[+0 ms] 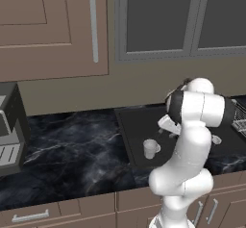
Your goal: Move any existing items from the left basin to the right basin for drying. Then move the glass cup from the counter to the left basin of the sink for washing.
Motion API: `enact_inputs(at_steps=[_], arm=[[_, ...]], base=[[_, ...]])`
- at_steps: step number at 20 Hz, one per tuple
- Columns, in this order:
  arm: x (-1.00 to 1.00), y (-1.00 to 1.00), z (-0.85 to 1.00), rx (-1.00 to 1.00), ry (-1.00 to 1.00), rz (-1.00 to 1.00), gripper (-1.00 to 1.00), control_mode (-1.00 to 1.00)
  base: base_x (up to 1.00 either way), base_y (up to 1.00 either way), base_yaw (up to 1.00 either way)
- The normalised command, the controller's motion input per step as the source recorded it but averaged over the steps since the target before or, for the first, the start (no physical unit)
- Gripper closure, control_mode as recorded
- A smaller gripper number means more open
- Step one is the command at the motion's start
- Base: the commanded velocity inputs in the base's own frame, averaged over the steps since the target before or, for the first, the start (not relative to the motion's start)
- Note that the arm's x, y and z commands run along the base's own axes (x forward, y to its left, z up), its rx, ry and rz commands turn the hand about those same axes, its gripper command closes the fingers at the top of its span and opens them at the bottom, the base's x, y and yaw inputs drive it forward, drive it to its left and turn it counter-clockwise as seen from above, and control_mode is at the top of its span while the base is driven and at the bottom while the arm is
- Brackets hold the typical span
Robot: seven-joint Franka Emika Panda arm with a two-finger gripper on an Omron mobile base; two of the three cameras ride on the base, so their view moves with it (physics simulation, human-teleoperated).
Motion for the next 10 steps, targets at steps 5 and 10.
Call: enact_inputs(at_steps=[5, 10], arm=[[-0.45, 0.12, 0.99, -0.11, -0.02, 0.00, -1.00, -1.00], [-0.42, 0.16, 1.00, -0.13, -0.08, 0.00, -1.00, -1.00]], base=[[0.00, 0.00, 0.00], [0.00, 0.00, 0.00]])
